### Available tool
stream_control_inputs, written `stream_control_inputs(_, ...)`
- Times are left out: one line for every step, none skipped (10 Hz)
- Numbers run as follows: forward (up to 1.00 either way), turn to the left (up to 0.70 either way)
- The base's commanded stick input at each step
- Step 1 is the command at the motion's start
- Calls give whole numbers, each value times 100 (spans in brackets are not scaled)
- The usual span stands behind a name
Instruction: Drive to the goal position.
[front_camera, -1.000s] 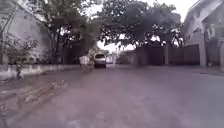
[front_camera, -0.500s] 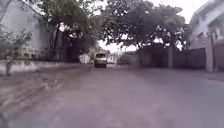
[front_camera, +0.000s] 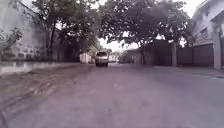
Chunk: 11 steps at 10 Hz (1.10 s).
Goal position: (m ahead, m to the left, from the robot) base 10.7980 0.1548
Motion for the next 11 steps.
stream_control_inputs(100,0)
stream_control_inputs(100,0)
stream_control_inputs(100,0)
stream_control_inputs(100,0)
stream_control_inputs(100,0)
stream_control_inputs(100,0)
stream_control_inputs(100,0)
stream_control_inputs(100,0)
stream_control_inputs(100,0)
stream_control_inputs(100,0)
stream_control_inputs(100,0)
